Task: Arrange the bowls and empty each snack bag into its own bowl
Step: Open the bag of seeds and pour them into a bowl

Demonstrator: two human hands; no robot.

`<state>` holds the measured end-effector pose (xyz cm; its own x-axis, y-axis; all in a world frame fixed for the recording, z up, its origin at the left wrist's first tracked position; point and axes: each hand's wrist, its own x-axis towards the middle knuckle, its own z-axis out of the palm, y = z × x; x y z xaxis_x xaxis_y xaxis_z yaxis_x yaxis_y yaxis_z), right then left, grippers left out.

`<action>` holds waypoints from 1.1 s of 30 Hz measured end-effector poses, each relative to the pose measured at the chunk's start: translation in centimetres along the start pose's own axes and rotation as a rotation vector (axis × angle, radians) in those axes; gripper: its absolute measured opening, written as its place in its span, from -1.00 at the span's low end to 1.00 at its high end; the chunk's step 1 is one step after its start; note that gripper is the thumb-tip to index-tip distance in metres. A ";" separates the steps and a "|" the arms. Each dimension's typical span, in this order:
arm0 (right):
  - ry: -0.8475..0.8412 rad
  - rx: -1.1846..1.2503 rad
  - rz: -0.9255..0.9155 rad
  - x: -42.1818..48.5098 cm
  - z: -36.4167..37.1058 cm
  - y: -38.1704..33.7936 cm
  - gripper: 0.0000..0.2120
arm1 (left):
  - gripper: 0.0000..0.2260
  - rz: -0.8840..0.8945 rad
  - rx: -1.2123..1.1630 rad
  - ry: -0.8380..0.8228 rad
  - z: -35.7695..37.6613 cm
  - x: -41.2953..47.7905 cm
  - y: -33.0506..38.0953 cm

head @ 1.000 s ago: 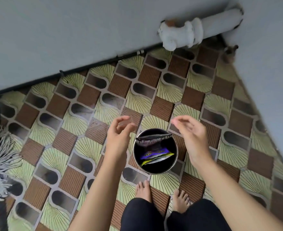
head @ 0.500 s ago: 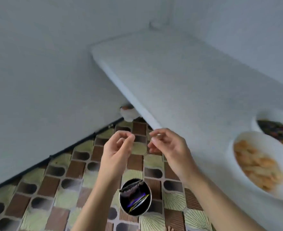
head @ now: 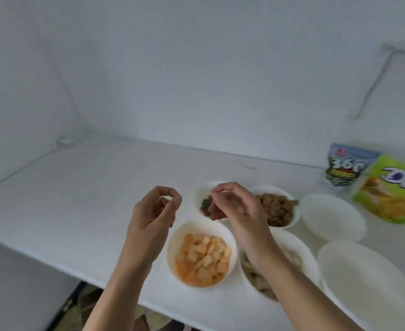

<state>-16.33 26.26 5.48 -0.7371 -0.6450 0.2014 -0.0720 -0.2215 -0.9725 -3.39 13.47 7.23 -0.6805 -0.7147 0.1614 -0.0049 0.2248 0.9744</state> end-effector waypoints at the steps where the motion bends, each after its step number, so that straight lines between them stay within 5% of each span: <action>1: 0.059 -0.017 -0.008 0.4 -2.0 -0.2 -0.95 | -0.88 0.009 0.003 -0.040 1.7 0.9 0.3; 16: 0.369 -0.460 0.097 8.3 -25.4 3.9 -0.89 | -0.86 -0.067 0.381 -0.272 19.4 14.7 -5.2; 24: 0.441 -0.919 0.206 9.7 -28.9 7.3 -0.90 | -0.79 0.011 0.623 -0.602 25.7 20.4 -9.0; 29: 0.413 -1.019 0.287 9.2 -28.8 8.4 -0.86 | -0.79 -0.041 0.694 -0.874 26.9 22.2 -10.2; 33: 0.398 -1.070 0.300 9.0 -28.1 9.0 -0.86 | -0.81 -0.069 0.676 -0.927 26.8 22.9 -10.9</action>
<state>-42.52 38.98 -4.73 -0.9644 -0.2516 0.0817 -0.2473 0.7479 -0.6161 -38.55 12.44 -3.92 -0.9398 -0.0405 -0.3393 -0.2649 0.7137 0.6484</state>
